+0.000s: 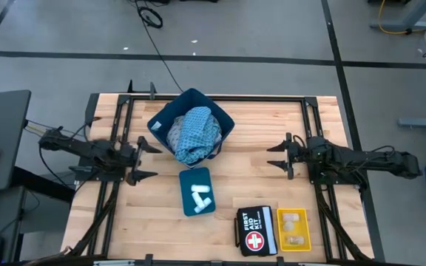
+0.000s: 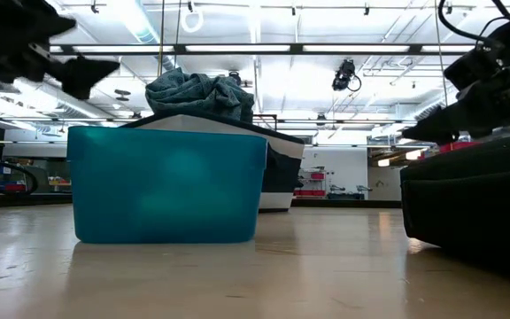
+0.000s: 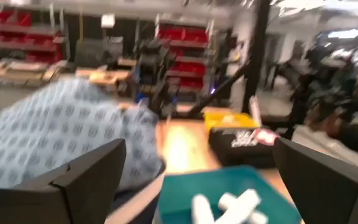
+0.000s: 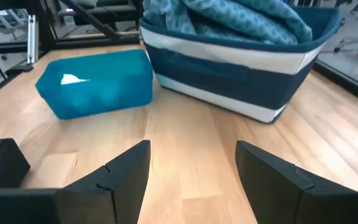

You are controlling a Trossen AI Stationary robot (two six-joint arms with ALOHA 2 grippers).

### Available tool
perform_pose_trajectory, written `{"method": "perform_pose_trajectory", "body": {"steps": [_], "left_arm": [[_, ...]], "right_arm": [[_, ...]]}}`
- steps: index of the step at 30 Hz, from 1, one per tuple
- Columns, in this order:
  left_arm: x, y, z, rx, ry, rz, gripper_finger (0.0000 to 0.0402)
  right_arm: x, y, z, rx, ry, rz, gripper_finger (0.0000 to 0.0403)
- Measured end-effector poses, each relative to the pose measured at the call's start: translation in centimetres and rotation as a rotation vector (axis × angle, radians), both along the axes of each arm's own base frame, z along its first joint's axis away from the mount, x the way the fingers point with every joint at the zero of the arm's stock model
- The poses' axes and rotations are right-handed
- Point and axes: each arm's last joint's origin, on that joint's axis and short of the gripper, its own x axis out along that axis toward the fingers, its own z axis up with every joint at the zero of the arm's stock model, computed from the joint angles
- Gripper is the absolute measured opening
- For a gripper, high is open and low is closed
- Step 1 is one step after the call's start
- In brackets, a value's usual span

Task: Pick & place medical supplies in basket/bin
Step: Return to Home Position

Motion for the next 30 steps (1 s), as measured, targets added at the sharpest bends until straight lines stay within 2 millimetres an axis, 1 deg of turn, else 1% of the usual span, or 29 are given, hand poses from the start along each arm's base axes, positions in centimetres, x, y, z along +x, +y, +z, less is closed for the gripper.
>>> {"method": "perform_pose_trajectory", "body": {"steps": [2, 5, 14, 19, 24, 30], "left_arm": [[-0.2, 0.0, 0.3, 0.008, -0.043, -0.027, 0.0398], [-0.2, -0.1, 0.3, 0.030, -0.057, -0.041, 0.0398], [0.0, 1.0, 0.1, 0.051, -0.039, 0.158, 0.0396], [0.1, 1.6, 0.0, 0.063, -0.030, 0.182, 0.0376], [0.2, 2.2, -0.2, 0.032, -0.011, 0.214, 0.0350], [0.2, 2.2, -0.2, 0.007, -0.014, 0.202, 0.0341]], "right_arm": [[0.0, 0.0, -0.1, 0.006, 0.007, -0.001, 0.0245], [0.0, 0.0, 0.0, 0.007, 0.005, 0.003, 0.0245], [0.0, 0.0, 0.0, 0.017, -0.003, 0.004, 0.0245], [0.0, 0.0, 0.0, 0.021, -0.006, 0.003, 0.0245], [0.1, 0.0, 0.0, 0.036, -0.008, -0.001, 0.0245], [0.1, 0.0, 0.0, 0.038, -0.008, -0.001, 0.0245]]}}
